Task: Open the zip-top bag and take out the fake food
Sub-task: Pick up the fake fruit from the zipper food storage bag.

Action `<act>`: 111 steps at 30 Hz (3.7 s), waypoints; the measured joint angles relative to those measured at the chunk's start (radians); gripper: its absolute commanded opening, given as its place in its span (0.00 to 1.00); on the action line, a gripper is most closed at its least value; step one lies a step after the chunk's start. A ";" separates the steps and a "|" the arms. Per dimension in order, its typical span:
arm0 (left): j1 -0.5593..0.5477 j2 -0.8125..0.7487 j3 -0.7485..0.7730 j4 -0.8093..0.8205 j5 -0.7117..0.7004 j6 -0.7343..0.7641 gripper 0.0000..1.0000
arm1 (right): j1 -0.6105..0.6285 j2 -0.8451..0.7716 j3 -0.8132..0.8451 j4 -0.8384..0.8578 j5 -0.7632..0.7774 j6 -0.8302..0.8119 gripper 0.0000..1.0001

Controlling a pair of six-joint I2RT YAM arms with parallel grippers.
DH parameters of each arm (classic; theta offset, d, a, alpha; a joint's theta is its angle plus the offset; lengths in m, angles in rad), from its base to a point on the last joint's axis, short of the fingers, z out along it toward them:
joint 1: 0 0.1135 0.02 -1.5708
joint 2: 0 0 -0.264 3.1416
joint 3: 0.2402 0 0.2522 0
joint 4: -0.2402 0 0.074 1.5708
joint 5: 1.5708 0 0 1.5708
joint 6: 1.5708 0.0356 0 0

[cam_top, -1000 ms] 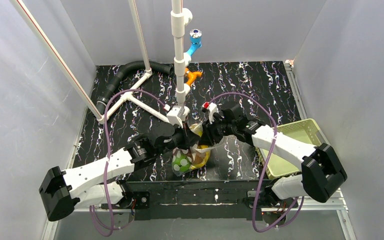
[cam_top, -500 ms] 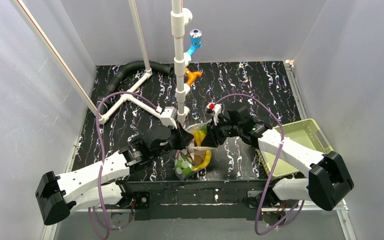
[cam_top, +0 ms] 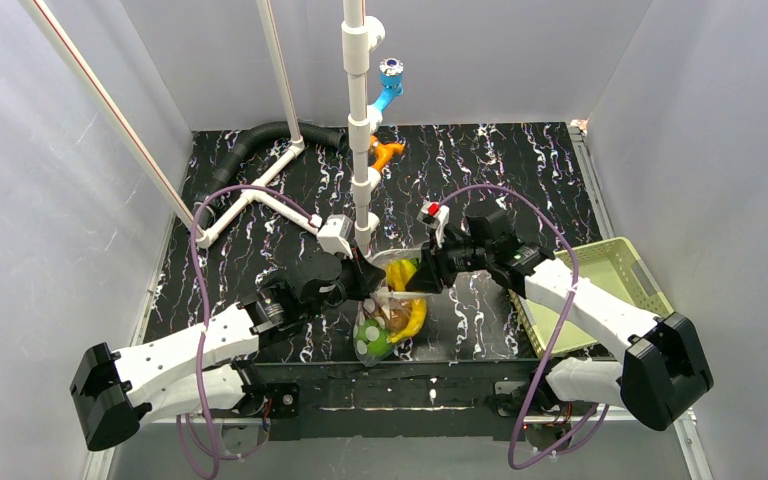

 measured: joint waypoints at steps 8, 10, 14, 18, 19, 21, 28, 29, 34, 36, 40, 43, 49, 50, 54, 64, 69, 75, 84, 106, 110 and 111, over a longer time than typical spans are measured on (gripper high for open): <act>0.000 0.000 -0.001 0.013 0.001 0.000 0.00 | -0.041 -0.034 -0.008 0.000 -0.057 0.000 0.01; 0.000 0.000 -0.001 0.016 0.001 0.000 0.00 | -0.042 -0.035 -0.008 0.000 -0.061 0.000 0.01; 0.000 0.000 -0.010 0.023 0.001 0.000 0.00 | -0.047 -0.037 -0.008 -0.001 -0.067 0.000 0.01; 0.000 0.000 -0.016 0.023 0.002 0.000 0.00 | -0.059 -0.044 -0.008 -0.002 -0.074 0.000 0.01; 0.000 0.000 -0.016 0.023 0.002 0.000 0.00 | -0.061 -0.047 -0.008 -0.003 -0.077 0.000 0.01; 0.000 0.000 -0.016 0.024 0.002 0.000 0.00 | -0.066 -0.051 -0.008 -0.004 -0.082 0.000 0.01; 0.000 0.000 -0.017 0.030 0.005 0.001 0.00 | -0.071 -0.053 -0.008 -0.008 -0.087 0.000 0.01; 0.000 0.000 -0.017 0.031 0.006 0.001 0.00 | -0.073 -0.054 -0.008 -0.008 -0.088 0.000 0.01; 0.000 0.000 -0.017 0.031 0.013 0.003 0.00 | -0.079 -0.057 -0.006 -0.017 -0.089 -0.004 0.01; 0.000 0.000 -0.017 0.035 0.019 0.003 0.00 | -0.081 -0.060 -0.004 -0.026 -0.089 -0.008 0.01; 0.000 0.006 -0.017 0.038 0.031 0.008 0.00 | -0.081 -0.061 0.013 -0.051 -0.088 -0.023 0.01; 0.000 0.010 -0.017 0.038 0.034 0.011 0.00 | -0.082 -0.061 0.037 -0.072 -0.085 -0.037 0.01; 0.000 0.010 -0.017 0.037 0.036 0.018 0.00 | -0.072 -0.072 0.104 -0.156 -0.027 -0.117 0.01; 0.000 0.010 -0.017 0.037 0.038 0.020 0.00 | -0.063 -0.072 0.117 -0.172 -0.005 -0.136 0.01; 0.000 0.009 -0.017 0.036 0.047 0.030 0.00 | 0.004 -0.072 0.164 -0.228 0.097 -0.216 0.01; 0.000 -0.036 -0.015 0.013 0.058 0.052 0.00 | 0.084 -0.066 0.247 -0.324 0.288 -0.356 0.01; 0.000 -0.040 -0.015 0.010 0.076 0.057 0.00 | 0.084 -0.062 0.286 -0.360 0.325 -0.394 0.01; 0.000 -0.040 -0.015 0.007 0.081 0.056 0.00 | 0.084 -0.056 0.333 -0.392 0.345 -0.430 0.01; 0.000 -0.049 -0.015 0.006 0.081 0.056 0.00 | 0.085 -0.056 0.340 -0.407 0.392 -0.480 0.01; 0.000 -0.050 -0.015 0.007 0.094 0.056 0.00 | 0.085 -0.056 0.412 -0.450 0.449 -0.512 0.01; 0.000 -0.050 -0.015 0.007 0.095 0.056 0.00 | 0.085 -0.056 0.423 -0.451 0.464 -0.523 0.01; 0.000 -0.050 -0.015 0.007 0.096 0.057 0.00 | 0.085 -0.056 0.427 -0.454 0.467 -0.525 0.01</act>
